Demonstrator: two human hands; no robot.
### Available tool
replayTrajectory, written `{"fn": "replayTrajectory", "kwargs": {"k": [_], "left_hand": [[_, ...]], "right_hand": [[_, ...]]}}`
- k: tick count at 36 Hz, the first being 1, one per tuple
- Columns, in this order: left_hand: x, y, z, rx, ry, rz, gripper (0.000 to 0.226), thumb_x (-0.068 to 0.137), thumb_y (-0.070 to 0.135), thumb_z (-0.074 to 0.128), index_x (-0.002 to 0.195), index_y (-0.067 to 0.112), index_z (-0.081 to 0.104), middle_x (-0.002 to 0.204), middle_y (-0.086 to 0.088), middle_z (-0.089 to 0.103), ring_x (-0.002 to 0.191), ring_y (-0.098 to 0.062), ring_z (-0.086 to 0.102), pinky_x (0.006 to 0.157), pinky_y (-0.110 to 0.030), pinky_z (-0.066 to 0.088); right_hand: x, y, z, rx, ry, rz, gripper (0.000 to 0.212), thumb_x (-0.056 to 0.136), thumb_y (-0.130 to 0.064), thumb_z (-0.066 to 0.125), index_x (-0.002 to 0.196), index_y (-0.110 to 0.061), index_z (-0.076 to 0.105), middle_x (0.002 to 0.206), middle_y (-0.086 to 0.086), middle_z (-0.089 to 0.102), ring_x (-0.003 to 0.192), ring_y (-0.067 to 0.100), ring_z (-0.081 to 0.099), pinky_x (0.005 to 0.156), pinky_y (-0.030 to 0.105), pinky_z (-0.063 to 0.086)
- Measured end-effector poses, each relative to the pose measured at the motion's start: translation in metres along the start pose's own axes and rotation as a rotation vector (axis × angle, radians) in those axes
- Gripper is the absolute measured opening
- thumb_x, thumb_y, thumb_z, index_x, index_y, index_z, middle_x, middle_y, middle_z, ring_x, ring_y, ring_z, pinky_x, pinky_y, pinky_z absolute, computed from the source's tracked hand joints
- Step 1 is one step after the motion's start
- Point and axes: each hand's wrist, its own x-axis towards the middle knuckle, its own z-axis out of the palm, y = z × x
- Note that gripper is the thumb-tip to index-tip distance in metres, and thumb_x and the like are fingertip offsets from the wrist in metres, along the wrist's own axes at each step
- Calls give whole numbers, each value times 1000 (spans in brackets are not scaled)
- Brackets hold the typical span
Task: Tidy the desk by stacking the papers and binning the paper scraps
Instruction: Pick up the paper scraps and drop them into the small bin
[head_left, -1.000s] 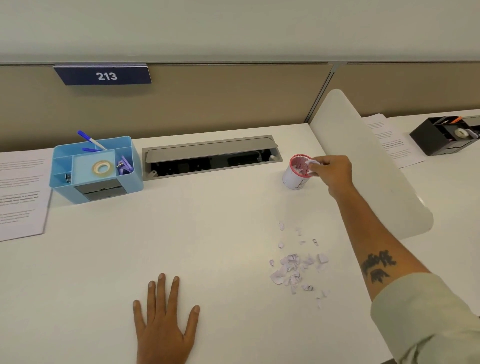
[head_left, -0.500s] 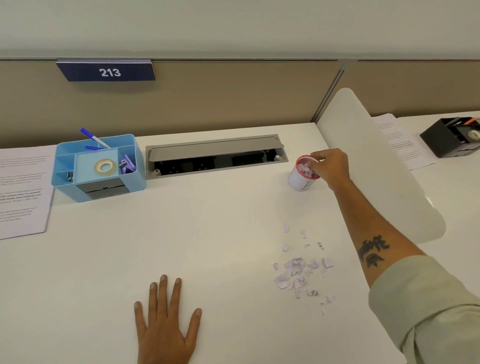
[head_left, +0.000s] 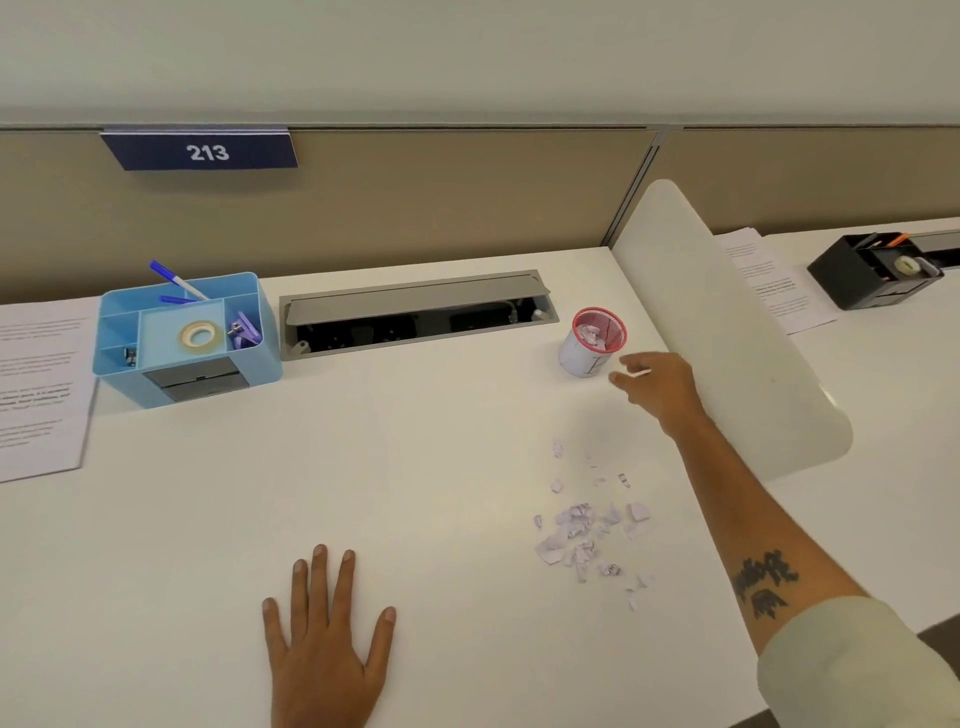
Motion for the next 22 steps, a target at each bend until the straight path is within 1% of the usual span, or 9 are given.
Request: {"fn": "replayTrajectory", "kwargs": {"k": [4,7,9,12,16,19,22], "left_hand": [[-1,0,0,-7,9,6,88,96,77,18,167,26,29,178,0,13,165,-26,15,129,-64,11],[-2,0,0,-7,13,12,87,96,76,20,168,27,28,179,-1,12,165,-25,13,130,-64,11],[-2,0,0,-4,11,11,86,96,74,24,168,28,26,179,0,10,165,-25,11,130,-64,11],[-3,-2,0,0,5,9,85,95,71,31,169,28,23,179,1,7,166,-23,7,130,-64,10],[-4,-2,0,7,6,7,85,95,71,32,169,29,21,179,1,5,166,-22,5,130,-64,8],[-3,-1,0,11,5,4,85,96,71,31,169,30,20,179,2,4,166,-22,3,130,-63,8],[-4,0,-2,13,15,11,85,95,71,32,169,28,23,179,0,7,166,-24,7,130,-63,10]], "right_hand": [[-33,27,2,-54,-101,75,43,81,-33,88,121,-21,77,120,4,72,102,33,74,99,47,59],[-59,42,0,-184,-176,93,53,86,-38,85,133,-17,71,128,6,69,117,28,68,108,40,52],[-73,55,1,-278,-227,94,60,88,-40,82,139,-15,66,134,11,66,122,27,65,107,37,49],[-92,76,1,-360,-276,103,64,89,-45,79,143,-16,61,139,15,59,123,29,63,106,37,49],[-117,94,0,-398,-294,122,71,88,-54,77,145,-17,55,142,14,51,130,32,57,108,41,49],[-133,101,-4,-379,-327,149,85,83,-64,78,150,-20,48,147,10,44,136,31,52,113,44,47],[-149,107,-9,-339,-385,184,107,74,-67,84,158,-22,36,155,8,32,143,31,47,117,46,43]]}}
